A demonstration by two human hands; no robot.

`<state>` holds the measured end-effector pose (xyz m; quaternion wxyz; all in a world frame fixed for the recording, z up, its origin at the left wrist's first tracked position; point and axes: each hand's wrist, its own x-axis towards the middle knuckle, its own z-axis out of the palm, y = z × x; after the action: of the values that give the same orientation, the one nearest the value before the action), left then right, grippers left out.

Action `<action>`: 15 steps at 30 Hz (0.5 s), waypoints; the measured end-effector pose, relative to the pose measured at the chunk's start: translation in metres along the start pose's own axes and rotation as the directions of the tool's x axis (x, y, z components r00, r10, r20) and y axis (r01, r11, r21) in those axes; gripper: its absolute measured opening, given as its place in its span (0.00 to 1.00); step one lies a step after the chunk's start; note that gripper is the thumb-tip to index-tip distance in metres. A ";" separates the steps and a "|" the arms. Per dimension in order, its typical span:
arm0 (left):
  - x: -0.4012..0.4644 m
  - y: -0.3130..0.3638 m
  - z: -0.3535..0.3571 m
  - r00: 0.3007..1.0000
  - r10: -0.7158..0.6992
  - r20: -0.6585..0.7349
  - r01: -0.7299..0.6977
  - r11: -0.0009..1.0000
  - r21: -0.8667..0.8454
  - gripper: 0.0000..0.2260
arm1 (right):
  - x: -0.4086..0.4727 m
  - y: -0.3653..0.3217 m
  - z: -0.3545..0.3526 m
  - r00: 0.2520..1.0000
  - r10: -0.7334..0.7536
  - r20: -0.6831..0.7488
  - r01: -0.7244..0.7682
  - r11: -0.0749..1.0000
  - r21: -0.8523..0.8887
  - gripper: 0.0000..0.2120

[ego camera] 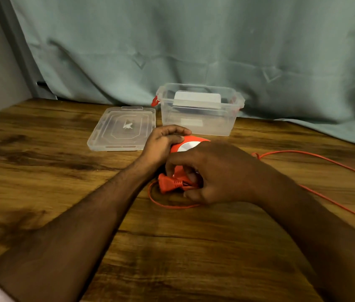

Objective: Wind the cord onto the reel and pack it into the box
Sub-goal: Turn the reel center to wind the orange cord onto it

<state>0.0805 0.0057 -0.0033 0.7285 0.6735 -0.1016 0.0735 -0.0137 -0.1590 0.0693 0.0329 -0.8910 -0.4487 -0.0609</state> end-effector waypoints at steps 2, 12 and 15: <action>0.001 -0.001 -0.001 1.000 -0.007 -0.001 0.007 1.000 -0.010 0.12 | 0.001 -0.003 0.004 0.999 -0.036 -0.019 0.035 0.999 -0.035 0.25; 0.009 -0.006 -0.004 1.000 0.010 0.021 -0.011 0.998 0.058 0.13 | 0.004 -0.004 0.012 0.970 -0.153 -0.190 0.095 0.955 -0.282 0.11; 0.009 -0.005 -0.002 0.999 0.022 0.034 -0.024 0.998 0.052 0.14 | 0.007 -0.003 0.015 0.975 -0.083 -0.206 0.044 0.982 -0.186 0.13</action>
<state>0.0905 0.0075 -0.0056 0.7078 0.6923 -0.1196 0.0732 -0.0108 -0.1505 0.0558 -0.0019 -0.8639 -0.4635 -0.1971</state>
